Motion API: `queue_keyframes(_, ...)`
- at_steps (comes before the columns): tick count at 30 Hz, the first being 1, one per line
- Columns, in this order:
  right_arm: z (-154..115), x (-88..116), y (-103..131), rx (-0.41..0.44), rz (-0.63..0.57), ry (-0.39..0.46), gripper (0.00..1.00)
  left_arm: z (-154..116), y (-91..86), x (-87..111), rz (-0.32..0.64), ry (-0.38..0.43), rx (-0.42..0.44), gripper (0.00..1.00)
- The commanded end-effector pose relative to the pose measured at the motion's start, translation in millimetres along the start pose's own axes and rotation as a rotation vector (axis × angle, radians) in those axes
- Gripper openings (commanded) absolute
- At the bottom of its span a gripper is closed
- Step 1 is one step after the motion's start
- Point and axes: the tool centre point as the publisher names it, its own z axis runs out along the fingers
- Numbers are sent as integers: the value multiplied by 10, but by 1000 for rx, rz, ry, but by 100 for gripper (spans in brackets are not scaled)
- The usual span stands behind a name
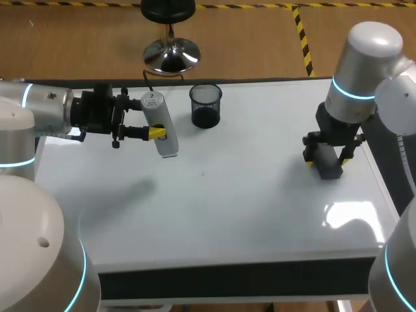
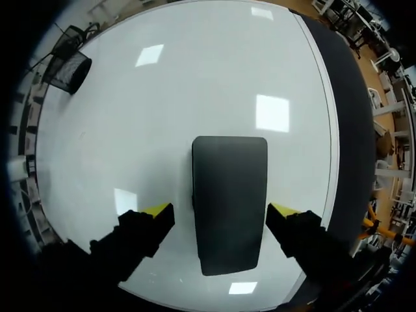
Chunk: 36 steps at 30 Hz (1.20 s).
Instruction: Pick up the inspection probe, press it on each red-marked spot on the whiteboard one by one, put down the probe, pick up the eraser, and wipe off all the red marks.
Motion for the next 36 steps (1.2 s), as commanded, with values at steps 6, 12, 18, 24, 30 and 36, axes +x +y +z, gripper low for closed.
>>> queue_keyframes(6, -311, 81, -124, -46, -6, -18, 100, -4, -13, 6, 1, -2, 0, 0)
queue_keyframes(12, -472, 180, -175, -77, -15, -21, 100, -4, -13, 6, 1, -2, 0, 0)
queue_keyframes(18, -639, 289, -242, -109, -35, -22, 100, -4, -13, 6, 1, -2, 0, 0)
queue_keyframes(24, -761, 462, -347, -165, -80, -13, 100, -4, -13, 6, 1, -2, 0, 0)
queue_keyframes(30, -882, 721, -490, -257, -147, 14, 100, -4, -13, 6, 1, -2, 0, 0)
queue_keyframes(36, -980, 987, -587, -305, -209, 42, 100, -4, -13, 6, 1, -2, 0, 0)
